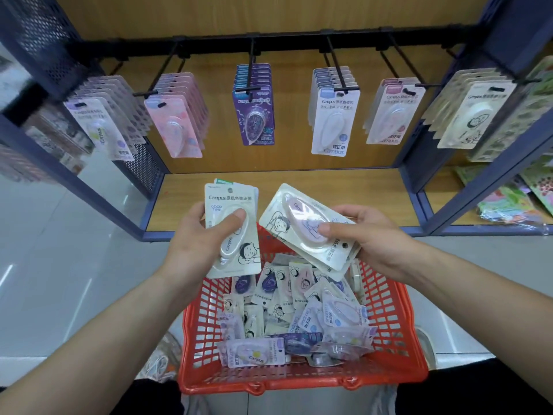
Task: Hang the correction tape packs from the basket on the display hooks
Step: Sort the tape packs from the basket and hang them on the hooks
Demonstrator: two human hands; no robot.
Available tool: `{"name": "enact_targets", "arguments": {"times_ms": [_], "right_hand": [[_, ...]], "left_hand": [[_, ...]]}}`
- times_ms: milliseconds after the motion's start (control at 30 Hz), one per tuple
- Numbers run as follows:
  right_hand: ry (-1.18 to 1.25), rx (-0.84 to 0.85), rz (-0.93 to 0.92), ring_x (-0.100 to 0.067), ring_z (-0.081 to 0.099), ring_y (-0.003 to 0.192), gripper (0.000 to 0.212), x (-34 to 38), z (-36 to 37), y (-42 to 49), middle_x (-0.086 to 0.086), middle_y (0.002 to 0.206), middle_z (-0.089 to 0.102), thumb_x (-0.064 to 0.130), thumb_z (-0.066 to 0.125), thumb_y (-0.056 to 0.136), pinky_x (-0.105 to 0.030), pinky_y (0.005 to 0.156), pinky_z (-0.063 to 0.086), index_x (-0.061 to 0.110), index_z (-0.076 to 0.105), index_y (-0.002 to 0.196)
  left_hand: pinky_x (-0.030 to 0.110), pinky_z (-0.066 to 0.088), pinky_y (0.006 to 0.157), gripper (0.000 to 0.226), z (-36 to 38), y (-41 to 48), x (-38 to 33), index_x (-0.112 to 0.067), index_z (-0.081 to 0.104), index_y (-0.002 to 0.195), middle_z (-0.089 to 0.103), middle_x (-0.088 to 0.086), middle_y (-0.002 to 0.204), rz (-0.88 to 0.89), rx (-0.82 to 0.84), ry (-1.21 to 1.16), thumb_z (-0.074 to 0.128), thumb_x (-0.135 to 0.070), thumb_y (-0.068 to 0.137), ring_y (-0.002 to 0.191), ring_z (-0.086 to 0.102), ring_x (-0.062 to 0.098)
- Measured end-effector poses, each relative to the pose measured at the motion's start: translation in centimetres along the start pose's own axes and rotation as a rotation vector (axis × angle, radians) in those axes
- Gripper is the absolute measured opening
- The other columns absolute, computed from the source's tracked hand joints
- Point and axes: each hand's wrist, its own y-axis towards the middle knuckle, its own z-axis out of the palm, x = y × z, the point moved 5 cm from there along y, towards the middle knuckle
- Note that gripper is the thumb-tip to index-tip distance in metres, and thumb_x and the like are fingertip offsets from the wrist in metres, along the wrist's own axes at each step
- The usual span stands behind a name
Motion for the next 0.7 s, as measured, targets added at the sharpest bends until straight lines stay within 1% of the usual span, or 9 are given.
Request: {"name": "enact_targets", "arguments": {"times_ms": [67, 133, 233, 333, 433, 500, 567, 633, 700], "right_hand": [[-0.042, 0.044, 0.002, -0.035, 0.071, 0.092, 0.055, 0.2, 0.0, -0.2, -0.019, 0.107, 0.076, 0.016, 0.086, 0.061, -0.049, 0.089, 0.056, 0.009, 0.073, 0.114], [-0.137, 0.118, 0.008, -0.034, 0.072, 0.091, 0.053, 0.5, 0.2, -0.6, -0.016, 0.108, 0.077, 0.016, 0.086, 0.06, -0.049, 0.089, 0.057, 0.013, 0.074, 0.112], [-0.296, 0.252, 0.016, -0.026, 0.075, 0.089, 0.048, 1.0, 0.9, -1.3, -0.01, 0.109, 0.077, 0.01, 0.086, 0.066, -0.038, 0.077, 0.063, 0.014, 0.075, 0.112], [-0.407, 0.342, 0.015, -0.015, 0.074, 0.081, 0.04, 1.3, 1.8, -2.1, -0.006, 0.103, 0.078, 0.0, 0.084, 0.076, -0.025, 0.065, 0.059, 0.014, 0.074, 0.113], [-0.431, 0.31, -0.005, -0.014, 0.073, 0.079, 0.044, 1.2, 1.9, -2.0, -0.01, 0.103, 0.077, 0.0, 0.087, 0.073, -0.026, 0.065, 0.059, 0.014, 0.072, 0.112], [-0.413, 0.253, -0.031, -0.023, 0.074, 0.085, 0.055, 1.1, 1.6, -1.7, -0.012, 0.107, 0.076, 0.008, 0.093, 0.064, -0.036, 0.074, 0.062, 0.017, 0.07, 0.113], [-0.383, 0.168, -0.074, -0.031, 0.074, 0.094, 0.069, 1.2, 1.0, -1.4, -0.009, 0.11, 0.075, 0.019, 0.096, 0.053, -0.046, 0.083, 0.062, 0.021, 0.067, 0.115], [-0.351, 0.085, -0.135, -0.031, 0.074, 0.093, 0.073, 1.5, 0.6, -1.3, -0.006, 0.111, 0.073, 0.022, 0.097, 0.05, -0.051, 0.081, 0.062, 0.025, 0.065, 0.116], [-0.287, 0.028, -0.171, -0.03, 0.074, 0.086, 0.074, 1.6, 0.4, -1.3, -0.008, 0.11, 0.072, 0.017, 0.097, 0.053, -0.052, 0.072, 0.063, 0.027, 0.063, 0.118]], "left_hand": [[0.04, 0.063, 0.07, 0.033, -0.6, 0.1, -0.7, -0.023, 0.066, 0.12, 0.079, -0.006, 0.096, 0.041, -0.008, 0.031, 0.076, -0.025, 0.089, 0.085, 0.078, 0.02], [0.03, 0.061, 0.059, 0.034, -1.0, 0.2, -1.4, -0.022, 0.066, 0.121, 0.079, -0.007, 0.093, 0.076, 0.012, 0.077, 0.077, -0.024, 0.089, 0.08, 0.078, 0.016], [0.024, 0.06, 0.062, 0.038, -1.1, 0.1, -2.0, -0.024, 0.067, 0.122, 0.079, -0.009, 0.096, 0.111, 0.091, 0.183, 0.079, -0.023, 0.086, 0.083, 0.077, 0.011], [0.033, 0.061, 0.076, 0.046, 0.0, -0.6, -1.8, -0.026, 0.065, 0.125, 0.079, -0.007, 0.105, 0.099, 0.229, 0.253, 0.081, -0.027, 0.082, 0.093, 0.076, 0.013], [0.029, 0.06, 0.075, 0.044, 1.2, -1.4, -1.5, -0.029, 0.066, 0.122, 0.079, -0.01, 0.101, 0.105, 0.31, 0.315, 0.083, -0.024, 0.081, 0.09, 0.076, 0.009], [0.032, 0.061, 0.076, 0.045, 1.5, -1.6, -1.3, -0.029, 0.066, 0.12, 0.079, -0.009, 0.1, 0.098, 0.33, 0.336, 0.084, -0.024, 0.079, 0.09, 0.076, 0.012], [0.035, 0.061, 0.077, 0.046, 1.7, -1.8, -0.9, -0.028, 0.066, 0.12, 0.079, -0.006, 0.101, 0.076, 0.355, 0.328, 0.085, -0.022, 0.079, 0.09, 0.077, 0.016], [0.034, 0.061, 0.077, 0.046, 1.9, -2.1, -0.5, -0.026, 0.066, 0.12, 0.079, -0.006, 0.101, 0.054, 0.357, 0.295, 0.084, -0.019, 0.079, 0.09, 0.077, 0.017], [0.037, 0.06, 0.08, 0.043, 2.2, -2.3, -0.1, -0.025, 0.066, 0.12, 0.079, -0.006, 0.102, 0.032, 0.335, 0.254, 0.083, -0.018, 0.081, 0.09, 0.077, 0.018]]}}
